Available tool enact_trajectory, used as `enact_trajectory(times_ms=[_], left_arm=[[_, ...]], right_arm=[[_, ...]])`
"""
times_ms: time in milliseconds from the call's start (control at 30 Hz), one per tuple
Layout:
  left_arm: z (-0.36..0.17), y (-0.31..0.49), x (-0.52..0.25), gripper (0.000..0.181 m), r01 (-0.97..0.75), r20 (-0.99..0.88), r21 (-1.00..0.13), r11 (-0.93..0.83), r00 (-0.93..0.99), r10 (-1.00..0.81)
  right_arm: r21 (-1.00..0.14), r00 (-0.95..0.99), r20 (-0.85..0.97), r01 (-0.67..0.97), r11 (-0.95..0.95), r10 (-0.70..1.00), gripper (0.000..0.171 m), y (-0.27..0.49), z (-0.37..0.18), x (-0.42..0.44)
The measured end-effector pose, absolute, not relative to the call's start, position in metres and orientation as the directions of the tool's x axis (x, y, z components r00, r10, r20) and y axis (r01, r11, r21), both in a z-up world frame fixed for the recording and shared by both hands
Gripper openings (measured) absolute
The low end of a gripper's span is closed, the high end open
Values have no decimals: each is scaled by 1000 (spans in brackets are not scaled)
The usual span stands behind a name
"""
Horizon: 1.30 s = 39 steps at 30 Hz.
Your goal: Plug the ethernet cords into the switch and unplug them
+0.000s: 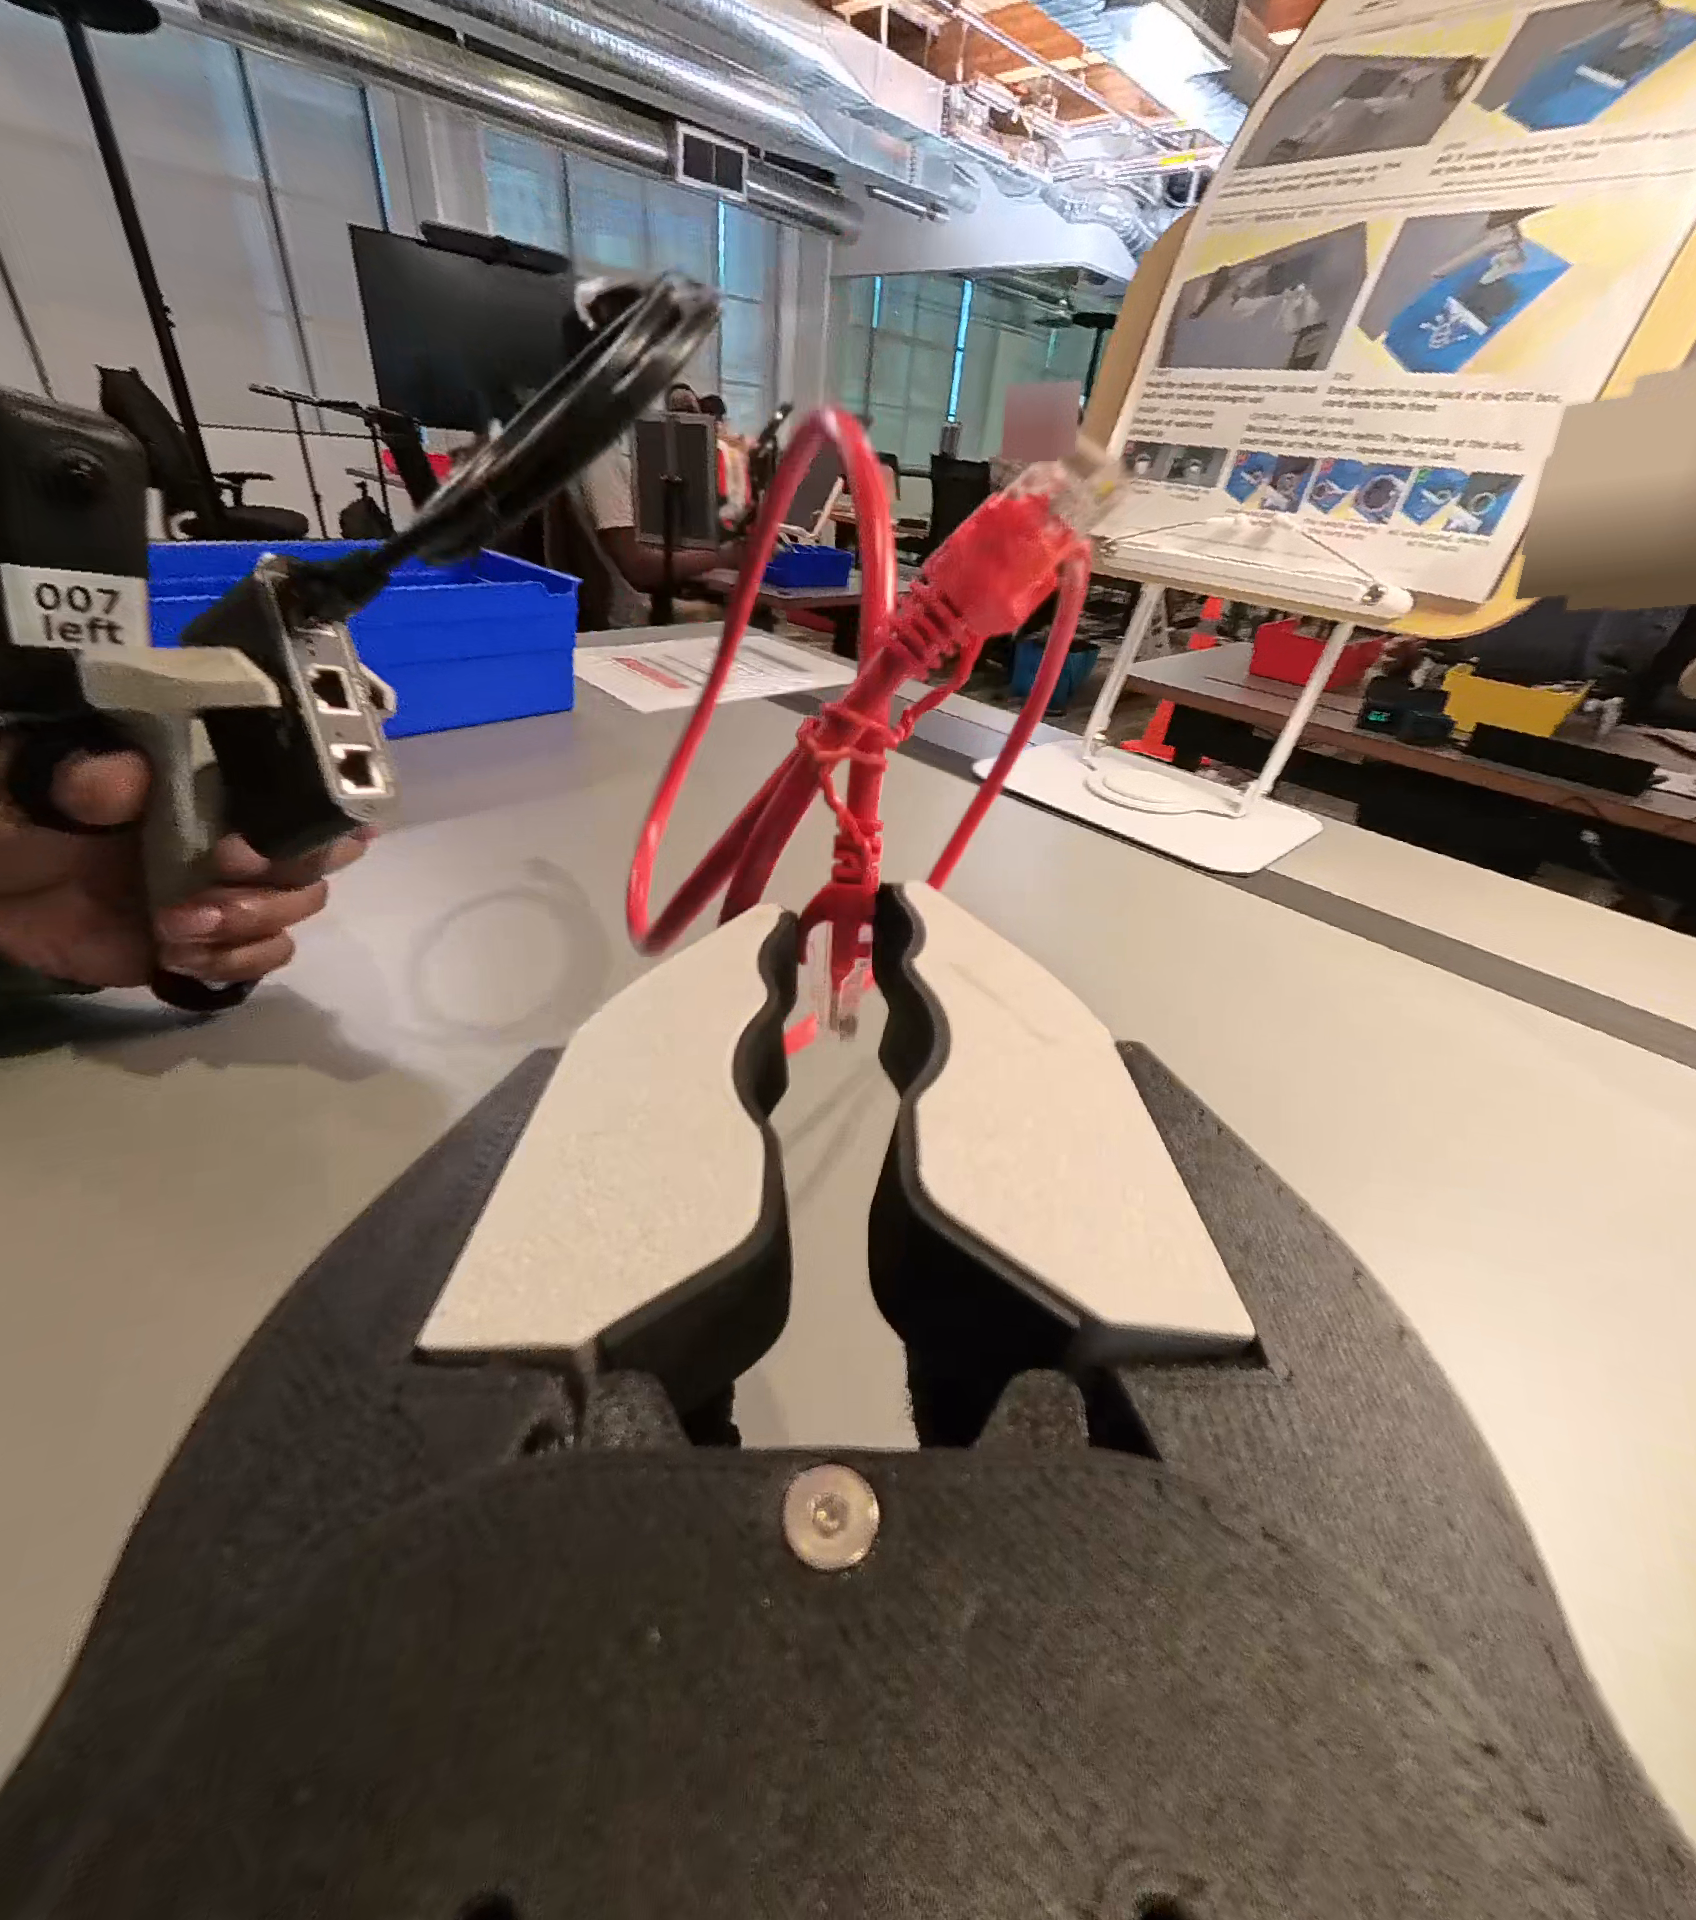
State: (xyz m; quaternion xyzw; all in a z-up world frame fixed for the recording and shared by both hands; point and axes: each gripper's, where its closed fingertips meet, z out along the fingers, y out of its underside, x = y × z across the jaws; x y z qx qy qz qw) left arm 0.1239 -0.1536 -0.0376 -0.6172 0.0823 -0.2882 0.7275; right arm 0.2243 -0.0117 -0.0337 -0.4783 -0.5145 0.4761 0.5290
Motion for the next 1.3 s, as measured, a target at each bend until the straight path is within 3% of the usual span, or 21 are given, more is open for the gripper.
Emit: enact_trajectory(times_ms=[333,767,900,1067,1167,1300], left_arm=[[-35,-155,123,28,337,243,-938,87,813,-530],[-39,-153,126,29,314,233,-947,69,818,-525],[-40,-152,126,28,305,229,-950,66,824,-518],[-41,-152,127,28,299,227,-952,60,826,-517],[-42,-152,128,28,301,229,-952,57,822,-521],[-42,-152,130,28,295,224,-954,53,819,-528]], right_arm=[[-975,139,214,96,202,967,13,28,-21,249],[-955,620,292,156,251,729,14,154,101,420],[-924,664,370,333,186,650,14,196,73,417],[-815,576,428,579,22,696,14,234,-33,364],[-830,553,376,557,5,744,15,227,-61,334],[-895,556,241,444,-40,796,17,222,-52,325]])
